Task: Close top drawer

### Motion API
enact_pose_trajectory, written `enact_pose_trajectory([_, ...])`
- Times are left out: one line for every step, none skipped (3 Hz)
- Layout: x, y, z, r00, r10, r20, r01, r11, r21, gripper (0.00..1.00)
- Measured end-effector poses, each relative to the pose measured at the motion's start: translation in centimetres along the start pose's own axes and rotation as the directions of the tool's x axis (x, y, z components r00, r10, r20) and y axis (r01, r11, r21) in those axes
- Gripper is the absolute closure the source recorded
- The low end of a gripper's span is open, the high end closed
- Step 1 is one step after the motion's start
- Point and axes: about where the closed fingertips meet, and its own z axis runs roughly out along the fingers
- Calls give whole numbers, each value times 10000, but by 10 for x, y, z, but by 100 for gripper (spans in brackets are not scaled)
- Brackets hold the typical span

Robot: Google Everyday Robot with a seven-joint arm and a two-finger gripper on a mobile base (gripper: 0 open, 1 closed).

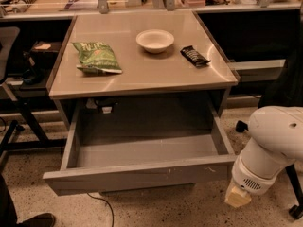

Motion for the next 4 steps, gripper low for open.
enact_pose_trajectory([-27,-22,10,9995,-185,252,183,9998,64,100])
enact_pose_trajectory([-50,-40,4,9980,-436,452,422,9986,303,100])
enact_pose_trajectory([-64,-52,0,9969,-531,573,507,9978,419,100])
enact_pose_trajectory([-64,-52,0,9969,-532,575,508,9978,421,81])
